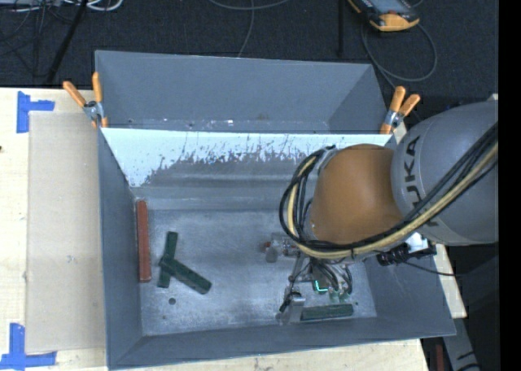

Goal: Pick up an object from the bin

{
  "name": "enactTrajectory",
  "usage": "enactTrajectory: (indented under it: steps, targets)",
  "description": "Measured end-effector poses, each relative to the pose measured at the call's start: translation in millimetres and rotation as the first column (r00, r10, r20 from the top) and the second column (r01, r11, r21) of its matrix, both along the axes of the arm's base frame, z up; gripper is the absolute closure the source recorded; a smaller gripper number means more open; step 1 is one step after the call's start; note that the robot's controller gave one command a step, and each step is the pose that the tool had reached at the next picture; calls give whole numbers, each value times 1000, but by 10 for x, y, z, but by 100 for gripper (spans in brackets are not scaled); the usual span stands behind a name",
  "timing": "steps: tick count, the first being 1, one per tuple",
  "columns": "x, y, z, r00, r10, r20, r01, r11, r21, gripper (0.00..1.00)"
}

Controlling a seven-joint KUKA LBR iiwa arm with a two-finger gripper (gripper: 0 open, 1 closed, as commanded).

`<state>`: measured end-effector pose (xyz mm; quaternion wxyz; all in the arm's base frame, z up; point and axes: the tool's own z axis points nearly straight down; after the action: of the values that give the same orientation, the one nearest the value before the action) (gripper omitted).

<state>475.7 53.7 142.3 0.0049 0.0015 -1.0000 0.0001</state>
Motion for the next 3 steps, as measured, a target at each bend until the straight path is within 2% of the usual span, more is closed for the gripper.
enactTrajectory:
  steps: [1,2,3]
  targets:
    - [456,-567,154,967,254,13,-254,967,-2,0]
    - [1215,-697,-769,959,283,12,-283,959,0,0]
    - [1200,-697,-729,960,280,11,-280,960,1,100]
